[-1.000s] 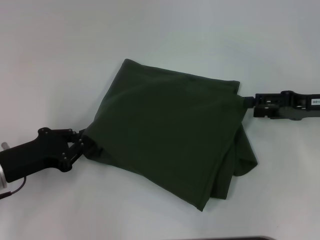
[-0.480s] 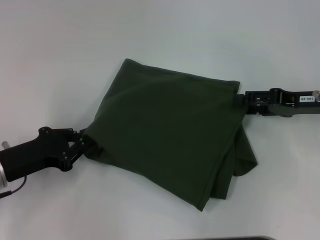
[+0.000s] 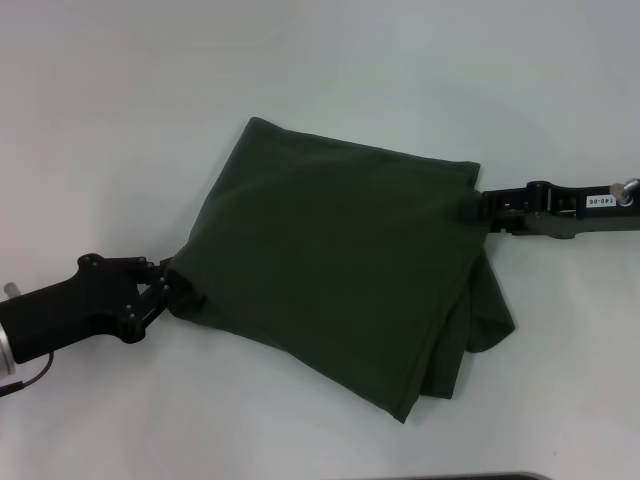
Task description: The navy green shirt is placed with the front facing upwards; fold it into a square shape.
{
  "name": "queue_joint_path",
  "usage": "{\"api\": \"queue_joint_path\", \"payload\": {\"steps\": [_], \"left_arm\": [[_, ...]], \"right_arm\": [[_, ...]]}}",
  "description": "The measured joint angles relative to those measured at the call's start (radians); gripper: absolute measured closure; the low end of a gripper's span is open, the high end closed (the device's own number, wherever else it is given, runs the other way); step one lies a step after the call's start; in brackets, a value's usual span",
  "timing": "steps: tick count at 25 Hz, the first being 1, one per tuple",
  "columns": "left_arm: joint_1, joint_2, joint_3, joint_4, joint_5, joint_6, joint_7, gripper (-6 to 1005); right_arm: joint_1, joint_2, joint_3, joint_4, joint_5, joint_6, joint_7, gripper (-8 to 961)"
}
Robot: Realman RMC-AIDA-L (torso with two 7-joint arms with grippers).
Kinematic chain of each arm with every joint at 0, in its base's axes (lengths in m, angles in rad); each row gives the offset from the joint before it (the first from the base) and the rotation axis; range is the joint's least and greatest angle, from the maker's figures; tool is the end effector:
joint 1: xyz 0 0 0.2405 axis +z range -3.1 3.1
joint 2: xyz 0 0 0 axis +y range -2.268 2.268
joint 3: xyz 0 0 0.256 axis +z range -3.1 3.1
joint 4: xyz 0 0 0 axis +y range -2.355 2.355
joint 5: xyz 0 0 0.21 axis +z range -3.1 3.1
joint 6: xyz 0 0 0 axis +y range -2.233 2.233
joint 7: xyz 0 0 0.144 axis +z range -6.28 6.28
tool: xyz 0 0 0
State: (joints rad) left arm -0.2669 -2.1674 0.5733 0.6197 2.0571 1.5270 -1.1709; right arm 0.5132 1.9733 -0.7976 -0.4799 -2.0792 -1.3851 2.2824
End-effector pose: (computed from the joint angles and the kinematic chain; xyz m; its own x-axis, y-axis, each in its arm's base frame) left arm -0.3325 0.2416 -0.0320 0.7216 0.4328 0.5403 0.6132 -0.7618 -0.2088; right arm 0.3209 0.3195 -0.0049 0.0705 -0.9396 -0.3348 -0.9850 -0.1185 0.1253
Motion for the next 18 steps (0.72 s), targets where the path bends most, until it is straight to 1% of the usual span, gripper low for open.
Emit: {"api": "queue_joint_path", "payload": {"steps": [5, 16, 18], "left_arm": [[0.000, 0.000, 0.000, 0.000, 0.000, 0.001, 0.003, 924], [-0.001, 0.000, 0.000, 0.000, 0.001, 0.004, 0.005, 920], [-0.001, 0.000, 0.001, 0.000, 0.001, 0.005, 0.005, 918]], "right_arm": [[0.007, 0.006, -0.002, 0.002, 0.000, 0.026, 0.002, 476], [-0.001, 0.008, 0.015, 0.002, 0.001, 0.041, 0.012, 700], [0.003, 0.010, 0.015, 0.002, 0.001, 0.045, 0.011, 778]]}}
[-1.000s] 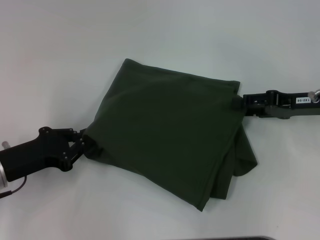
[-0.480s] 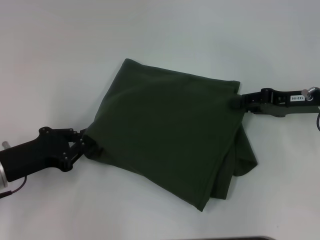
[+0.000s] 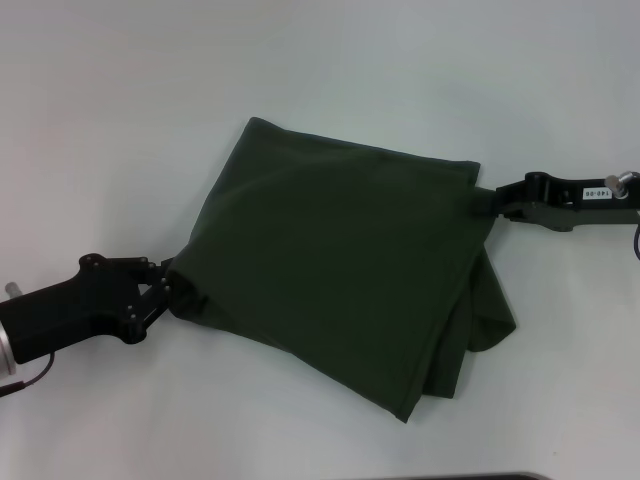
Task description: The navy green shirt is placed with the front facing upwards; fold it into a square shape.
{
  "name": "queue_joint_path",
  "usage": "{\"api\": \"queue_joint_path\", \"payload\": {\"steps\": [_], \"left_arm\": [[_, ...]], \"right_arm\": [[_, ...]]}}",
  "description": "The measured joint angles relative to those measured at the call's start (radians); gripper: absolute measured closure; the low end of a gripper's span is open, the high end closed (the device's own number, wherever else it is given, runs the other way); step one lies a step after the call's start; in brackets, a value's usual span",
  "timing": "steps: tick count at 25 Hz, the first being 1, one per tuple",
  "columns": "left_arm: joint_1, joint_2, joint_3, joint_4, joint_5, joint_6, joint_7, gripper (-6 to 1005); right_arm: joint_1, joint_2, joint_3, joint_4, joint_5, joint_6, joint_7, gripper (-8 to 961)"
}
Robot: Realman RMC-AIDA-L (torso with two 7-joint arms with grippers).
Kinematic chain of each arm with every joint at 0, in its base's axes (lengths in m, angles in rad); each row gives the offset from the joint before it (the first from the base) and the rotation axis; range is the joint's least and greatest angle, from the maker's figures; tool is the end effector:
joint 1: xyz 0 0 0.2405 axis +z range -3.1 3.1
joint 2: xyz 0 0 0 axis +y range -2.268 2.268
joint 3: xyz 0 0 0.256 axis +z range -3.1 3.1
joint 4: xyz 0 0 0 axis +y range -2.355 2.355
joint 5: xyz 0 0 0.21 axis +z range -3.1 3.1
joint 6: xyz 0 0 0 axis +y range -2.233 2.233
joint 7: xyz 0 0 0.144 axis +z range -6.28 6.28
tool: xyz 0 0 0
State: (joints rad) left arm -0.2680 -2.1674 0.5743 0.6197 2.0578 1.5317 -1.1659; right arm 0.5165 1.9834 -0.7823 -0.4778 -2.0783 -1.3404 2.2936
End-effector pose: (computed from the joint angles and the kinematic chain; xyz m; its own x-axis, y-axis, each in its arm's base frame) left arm -0.3316 0.2415 -0.0322 0.7251 0.4276 0.5397 0.6068 -0.7674 -0.2073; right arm 0.3225 0.3246 -0.0071 0.0451 -0.9288 -0.3679 -0.9890 -0.0933 0.1144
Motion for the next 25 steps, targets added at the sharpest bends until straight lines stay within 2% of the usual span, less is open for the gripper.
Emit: {"api": "queue_joint_path", "payload": {"steps": [3, 12, 20, 25], "left_arm": [[0.000, 0.000, 0.001, 0.000, 0.000, 0.002, 0.000, 916], [0.002, 0.001, -0.003, 0.002, 0.010, 0.002, 0.000, 909], [0.004, 0.002, -0.004, 0.005, 0.011, 0.002, 0.001, 903], [0.004, 0.002, -0.007, 0.006, 0.012, 0.002, 0.002, 899]], "right_arm": [[0.005, 0.005, 0.005, -0.004, 0.003, 0.005, -0.002, 895], [0.028, 0.011, 0.046, -0.011, 0.008, 0.039, -0.002, 902], [0.073, 0.011, 0.044, -0.012, 0.008, 0.064, 0.006, 891], [0.072, 0.009, 0.035, -0.005, 0.001, 0.073, 0.024, 884]]}}
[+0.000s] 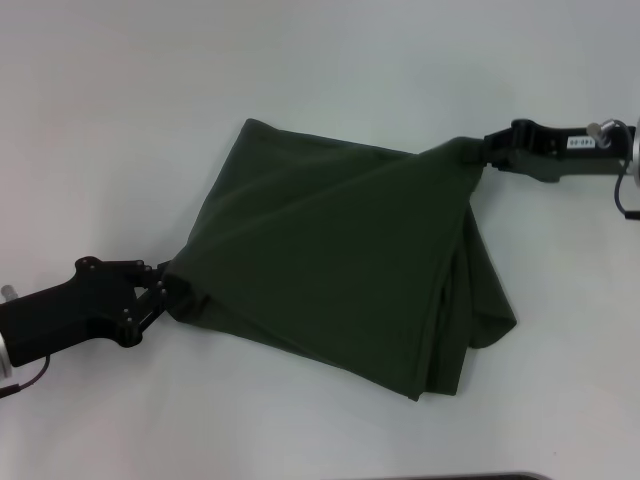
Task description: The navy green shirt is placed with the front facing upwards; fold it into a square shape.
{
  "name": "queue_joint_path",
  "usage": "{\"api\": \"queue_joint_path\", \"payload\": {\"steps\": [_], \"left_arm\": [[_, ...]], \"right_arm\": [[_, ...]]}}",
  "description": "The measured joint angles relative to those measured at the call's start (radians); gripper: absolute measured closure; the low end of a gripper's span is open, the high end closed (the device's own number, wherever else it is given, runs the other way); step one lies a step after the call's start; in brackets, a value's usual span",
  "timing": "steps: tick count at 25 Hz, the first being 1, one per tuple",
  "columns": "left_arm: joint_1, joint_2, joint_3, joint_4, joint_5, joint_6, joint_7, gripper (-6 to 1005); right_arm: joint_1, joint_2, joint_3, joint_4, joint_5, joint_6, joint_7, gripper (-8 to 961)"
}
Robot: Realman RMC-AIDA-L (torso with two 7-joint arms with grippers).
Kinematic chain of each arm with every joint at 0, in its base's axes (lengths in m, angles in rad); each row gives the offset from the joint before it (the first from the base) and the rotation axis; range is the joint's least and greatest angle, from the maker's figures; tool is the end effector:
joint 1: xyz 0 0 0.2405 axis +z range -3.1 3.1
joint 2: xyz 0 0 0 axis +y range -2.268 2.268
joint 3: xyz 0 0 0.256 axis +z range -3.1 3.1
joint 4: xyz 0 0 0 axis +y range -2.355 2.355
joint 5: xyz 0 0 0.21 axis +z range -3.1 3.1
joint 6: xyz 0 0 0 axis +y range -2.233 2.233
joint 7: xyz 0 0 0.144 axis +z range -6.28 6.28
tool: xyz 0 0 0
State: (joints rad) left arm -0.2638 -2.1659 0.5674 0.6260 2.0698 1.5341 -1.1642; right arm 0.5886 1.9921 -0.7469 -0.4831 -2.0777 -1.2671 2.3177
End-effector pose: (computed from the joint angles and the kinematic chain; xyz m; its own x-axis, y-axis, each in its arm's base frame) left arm -0.3341 0.2398 -0.0306 0.7299 0.4297 0.5316 0.6061 -0.7665 -0.2125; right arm 0.3038 0.3565 -0.0038 0.0613 -0.8980 -0.4357 -0.9891 -0.1131 0.0940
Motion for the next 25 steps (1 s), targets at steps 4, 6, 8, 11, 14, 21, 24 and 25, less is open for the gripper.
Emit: {"api": "queue_joint_path", "payload": {"steps": [4, 6, 8, 11, 14, 21, 24, 25], "left_arm": [[-0.003, 0.000, 0.000, 0.000, 0.000, 0.000, 0.000, 896], [-0.005, 0.001, 0.001, 0.000, 0.000, 0.000, 0.000, 895], [-0.007, 0.001, 0.004, 0.000, 0.000, -0.002, 0.000, 893], [-0.009, 0.002, 0.006, 0.000, 0.000, -0.003, 0.000, 891], [-0.009, 0.002, 0.007, 0.000, 0.000, -0.004, -0.002, 888], [-0.009, 0.002, 0.007, 0.000, -0.001, -0.007, -0.007, 883], [-0.009, 0.002, 0.008, 0.000, -0.001, -0.008, -0.007, 881], [-0.009, 0.002, 0.008, 0.000, -0.001, -0.008, -0.007, 880]], "right_arm": [[-0.022, -0.003, 0.007, 0.003, -0.002, 0.009, 0.008, 879], [-0.029, -0.003, 0.010, 0.003, -0.002, 0.015, 0.011, 876], [-0.032, -0.003, 0.007, 0.003, -0.002, 0.024, 0.014, 873], [-0.032, 0.001, 0.001, 0.003, -0.002, 0.039, 0.014, 869], [-0.031, 0.003, 0.000, 0.003, -0.002, 0.055, 0.012, 865], [-0.029, 0.008, 0.003, 0.004, -0.002, 0.064, 0.008, 855], [-0.035, 0.013, 0.016, -0.001, 0.005, 0.067, 0.002, 851], [-0.037, 0.014, 0.022, -0.002, 0.007, 0.067, -0.002, 850]]}}
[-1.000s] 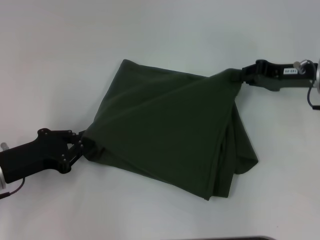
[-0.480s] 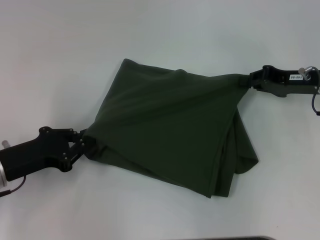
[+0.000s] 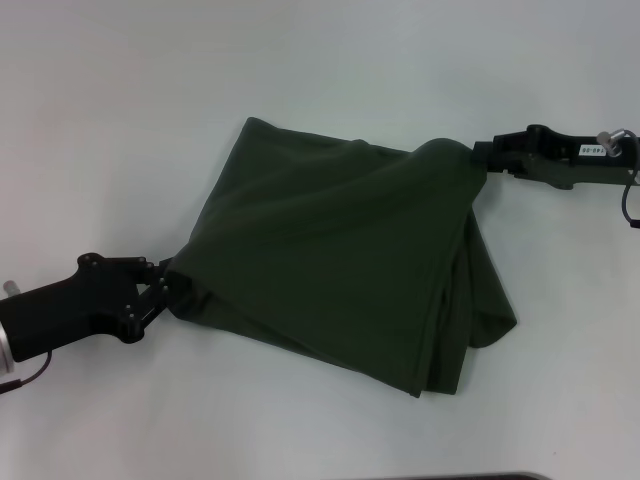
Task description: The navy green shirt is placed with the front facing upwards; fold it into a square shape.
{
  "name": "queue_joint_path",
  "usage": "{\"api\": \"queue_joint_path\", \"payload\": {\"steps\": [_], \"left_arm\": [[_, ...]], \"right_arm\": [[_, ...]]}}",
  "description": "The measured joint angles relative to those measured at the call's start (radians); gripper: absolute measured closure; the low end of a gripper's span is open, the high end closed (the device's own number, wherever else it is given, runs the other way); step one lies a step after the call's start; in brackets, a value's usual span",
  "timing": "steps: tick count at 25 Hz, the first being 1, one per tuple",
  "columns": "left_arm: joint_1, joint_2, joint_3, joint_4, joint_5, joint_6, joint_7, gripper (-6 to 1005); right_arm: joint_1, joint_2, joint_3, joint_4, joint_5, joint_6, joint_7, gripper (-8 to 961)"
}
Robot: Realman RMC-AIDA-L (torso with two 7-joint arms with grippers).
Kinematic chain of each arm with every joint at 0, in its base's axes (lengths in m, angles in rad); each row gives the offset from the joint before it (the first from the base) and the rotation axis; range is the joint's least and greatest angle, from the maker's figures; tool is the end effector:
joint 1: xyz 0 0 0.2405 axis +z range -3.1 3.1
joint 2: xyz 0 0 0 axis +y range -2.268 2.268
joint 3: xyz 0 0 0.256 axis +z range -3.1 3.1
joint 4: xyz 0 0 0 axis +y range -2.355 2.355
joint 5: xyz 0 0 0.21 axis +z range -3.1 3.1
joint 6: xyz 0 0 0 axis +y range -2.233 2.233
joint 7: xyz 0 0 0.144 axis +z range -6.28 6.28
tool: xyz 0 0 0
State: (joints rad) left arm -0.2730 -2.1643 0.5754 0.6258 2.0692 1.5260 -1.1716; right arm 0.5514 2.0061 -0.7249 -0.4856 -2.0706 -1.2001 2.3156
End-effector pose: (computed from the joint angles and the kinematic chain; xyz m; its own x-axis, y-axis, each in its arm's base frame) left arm -0.3326 0.2434 -0.0309 0.7337 0.4299 0.5261 0.6028 -0.7692 -0.2121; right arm 0.3206 0.3517 -0.0043 0.0058 -0.8715 -0.4904 -0.9960 -0.0489 0.0751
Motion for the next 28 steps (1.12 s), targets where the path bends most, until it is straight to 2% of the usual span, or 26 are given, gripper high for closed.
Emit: {"api": "queue_joint_path", "payload": {"steps": [2, 7, 12, 18, 22, 28], "left_arm": [[0.000, 0.000, 0.000, 0.000, 0.000, 0.000, 0.000, 879], [0.000, 0.000, 0.000, 0.000, 0.000, 0.002, -0.002, 875], [0.001, 0.000, -0.002, 0.000, 0.002, 0.013, -0.018, 871], [0.003, 0.001, -0.024, 0.014, 0.002, 0.024, -0.064, 745], [0.017, 0.002, -0.025, 0.044, 0.003, 0.039, -0.063, 661], [0.048, 0.002, -0.031, 0.101, 0.017, 0.089, -0.059, 462]], "right_arm": [[-0.004, 0.001, 0.012, -0.001, 0.001, -0.001, -0.007, 847], [-0.012, 0.002, 0.071, -0.003, 0.004, -0.015, -0.041, 622], [-0.013, 0.005, 0.147, -0.004, 0.021, -0.057, -0.106, 437], [-0.006, 0.006, 0.155, -0.004, 0.041, -0.074, -0.123, 163], [-0.001, 0.007, 0.155, -0.012, 0.042, -0.074, -0.123, 163], [0.004, 0.008, 0.156, -0.017, 0.043, -0.082, -0.123, 162]]}}
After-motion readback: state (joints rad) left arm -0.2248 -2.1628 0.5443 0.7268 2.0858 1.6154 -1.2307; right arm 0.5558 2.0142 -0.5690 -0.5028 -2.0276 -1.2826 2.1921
